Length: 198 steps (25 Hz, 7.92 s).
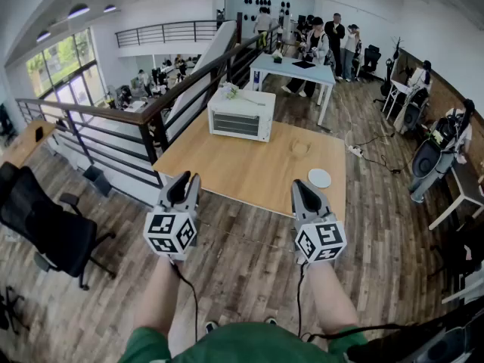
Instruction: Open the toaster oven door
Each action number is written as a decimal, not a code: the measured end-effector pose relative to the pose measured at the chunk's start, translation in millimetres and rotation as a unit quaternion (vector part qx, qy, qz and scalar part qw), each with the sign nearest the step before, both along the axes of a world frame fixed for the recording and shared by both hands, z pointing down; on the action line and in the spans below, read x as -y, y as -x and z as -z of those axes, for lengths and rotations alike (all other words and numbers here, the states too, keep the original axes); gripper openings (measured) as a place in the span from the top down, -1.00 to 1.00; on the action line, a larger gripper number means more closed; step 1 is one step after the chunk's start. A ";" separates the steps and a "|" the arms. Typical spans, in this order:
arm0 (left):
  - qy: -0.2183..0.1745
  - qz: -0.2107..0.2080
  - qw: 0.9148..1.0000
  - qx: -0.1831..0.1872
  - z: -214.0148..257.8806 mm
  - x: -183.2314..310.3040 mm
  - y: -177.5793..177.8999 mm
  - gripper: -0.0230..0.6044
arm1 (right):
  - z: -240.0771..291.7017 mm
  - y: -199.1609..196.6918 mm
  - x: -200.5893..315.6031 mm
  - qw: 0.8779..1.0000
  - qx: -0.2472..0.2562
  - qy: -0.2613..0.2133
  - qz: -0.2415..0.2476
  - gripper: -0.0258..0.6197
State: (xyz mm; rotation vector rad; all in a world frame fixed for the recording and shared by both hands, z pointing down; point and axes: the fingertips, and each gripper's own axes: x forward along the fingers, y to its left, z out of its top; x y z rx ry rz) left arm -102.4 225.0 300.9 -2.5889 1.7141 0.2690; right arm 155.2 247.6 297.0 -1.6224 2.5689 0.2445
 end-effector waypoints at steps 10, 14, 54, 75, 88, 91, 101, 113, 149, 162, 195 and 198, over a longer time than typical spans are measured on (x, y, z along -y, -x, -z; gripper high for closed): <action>-0.006 0.000 1.000 -0.005 4.2 -15.5 4.0 0.62 | 0.5 4.6 -16.0 1.000 0.000 0.001 -0.003 0.85; -0.011 -0.002 1.000 -0.001 1.7 -20.4 12.9 0.62 | -0.1 3.5 -15.3 0.999 0.025 -0.003 -0.030 0.85; 0.074 0.049 0.996 0.030 -72.5 197.8 67.8 0.53 | -62.6 39.0 212.8 0.997 0.035 0.055 -0.039 0.66; 0.116 0.051 0.992 -0.007 -101.0 297.3 7.4 0.53 | -88.3 -20.9 310.2 0.997 0.012 0.070 -0.038 0.69; 0.128 -0.002 0.992 -0.014 -126.7 421.0 2.2 0.53 | -102.9 0.1 400.6 0.995 -0.011 0.080 -0.056 0.70; 0.133 -0.015 0.991 -0.026 -130.1 454.0 7.4 0.53 | -105.0 10.0 428.0 0.995 -0.011 0.083 -0.060 0.70; 0.178 -0.048 0.980 -0.074 -160.6 509.2 25.3 0.53 | -116.5 37.7 484.8 0.992 -0.003 0.103 -0.067 0.70; 0.259 -0.075 0.947 -0.173 -224.5 579.5 24.8 0.53 | -131.4 36.7 507.3 0.987 -0.002 0.126 -0.098 0.72; 0.360 -0.016 0.785 -0.504 -329.6 762.6 -26.3 0.34 | -137.6 -66.0 545.0 0.980 -0.004 0.141 -0.139 0.76; 0.358 -0.020 0.779 -0.514 -336.3 771.0 -34.1 0.46 | -143.8 -65.8 540.0 0.979 -0.007 0.144 -0.147 0.77; 0.375 -0.047 0.780 -0.499 -378.6 667.1 -15.4 0.51 | -156.8 4.3 545.8 0.985 -0.019 0.161 -0.056 0.79; 0.383 -0.042 0.779 -0.494 -387.6 656.5 -12.8 0.51 | -159.3 6.9 541.4 0.985 -0.019 0.163 -0.054 0.79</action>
